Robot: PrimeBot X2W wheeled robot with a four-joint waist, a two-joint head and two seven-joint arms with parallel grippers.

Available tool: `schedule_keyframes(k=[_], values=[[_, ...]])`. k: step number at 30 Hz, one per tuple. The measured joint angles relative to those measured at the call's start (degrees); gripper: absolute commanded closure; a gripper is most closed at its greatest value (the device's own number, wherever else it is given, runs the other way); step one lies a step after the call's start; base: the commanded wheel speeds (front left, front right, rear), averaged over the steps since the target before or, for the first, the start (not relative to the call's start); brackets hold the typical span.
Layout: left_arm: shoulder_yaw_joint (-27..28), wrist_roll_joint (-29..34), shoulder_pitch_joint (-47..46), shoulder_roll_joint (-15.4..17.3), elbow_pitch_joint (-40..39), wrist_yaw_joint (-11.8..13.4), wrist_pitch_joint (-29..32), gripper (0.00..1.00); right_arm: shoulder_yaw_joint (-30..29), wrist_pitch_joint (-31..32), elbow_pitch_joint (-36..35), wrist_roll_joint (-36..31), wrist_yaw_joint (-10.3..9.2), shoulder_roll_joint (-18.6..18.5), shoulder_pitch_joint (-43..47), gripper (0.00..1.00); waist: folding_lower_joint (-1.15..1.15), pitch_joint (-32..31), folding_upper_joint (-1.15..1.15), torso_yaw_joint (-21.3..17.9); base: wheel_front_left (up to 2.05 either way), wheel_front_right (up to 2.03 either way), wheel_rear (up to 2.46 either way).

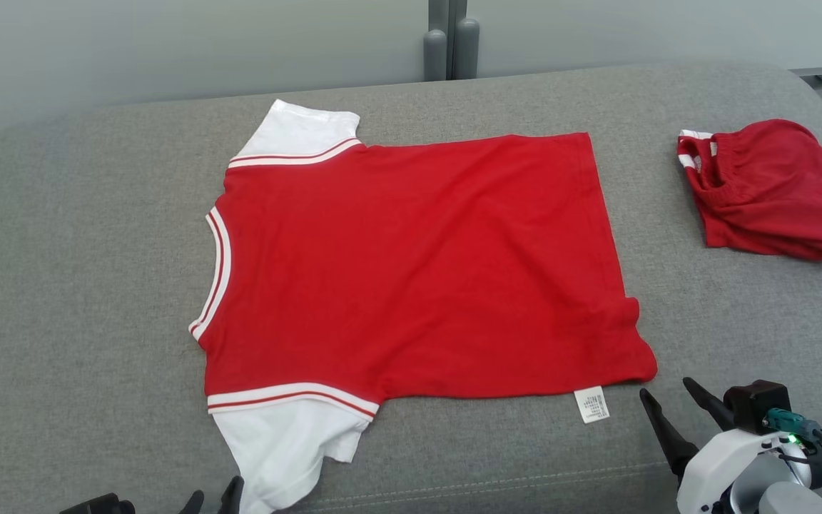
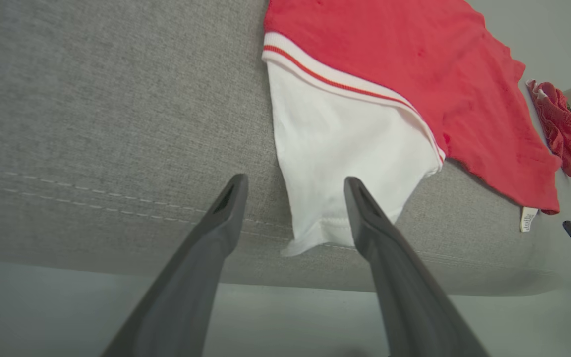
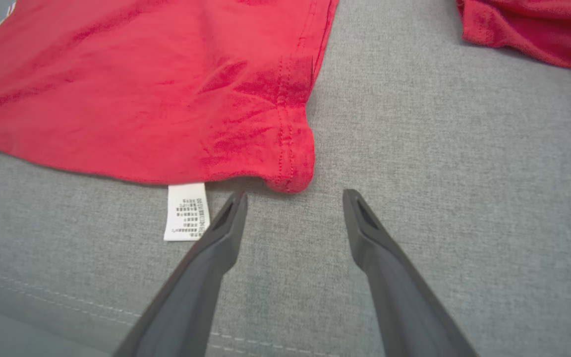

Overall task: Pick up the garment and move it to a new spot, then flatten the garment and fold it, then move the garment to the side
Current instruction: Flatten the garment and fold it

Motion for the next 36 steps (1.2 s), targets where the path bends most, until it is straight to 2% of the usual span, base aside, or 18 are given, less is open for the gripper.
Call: schedule_keyframes(k=[7,15,20,29,34,36], values=[[2.22,2.30,-0.35,1.15,-1.46,0.55,-3.19,0.00,-3.23,0.00,-0.68,-0.45,-1.08,-0.81,0.26,0.00,0.00,0.25,0.00,-0.25,0.00,0.00,0.00],[2.55,7.14,-5.64,0.85,-7.04,0.60,-9.34,0.00,-6.99,-0.01,-8.72,-2.09,-2.15,-0.35,-3.06,0.00,0.00,-0.81,0.00,-1.21,0.00,0.00,0.00],[1.35,11.31,-8.34,-0.12,-9.32,0.86,-12.91,0.00,-8.93,-0.16,-14.10,-3.39,-3.49,0.74,-5.58,0.00,0.00,-1.80,0.00,-1.95,0.00,0.00,0.00],[0.05,17.04,-10.11,-2.11,-10.48,2.89,-13.85,0.00,-10.56,-0.27,-19.40,-5.44,-5.03,3.32,-6.05,0.00,0.00,-3.17,0.00,-3.03,0.00,0.00,0.00],[0.40,19.13,-10.10,-2.70,-10.06,4.38,-14.36,0.00,-12.80,-0.41,-21.68,-5.44,-6.93,4.85,-5.84,0.00,0.00,-3.68,0.00,-3.62,0.00,0.00,0.00],[0.74,20.13,-10.10,-2.97,-9.77,4.74,-14.37,0.00,-13.49,-0.42,-22.26,-5.44,-7.09,5.21,-5.67,0.00,0.00,-3.75,0.00,-3.76,0.00,0.00,0.00]])
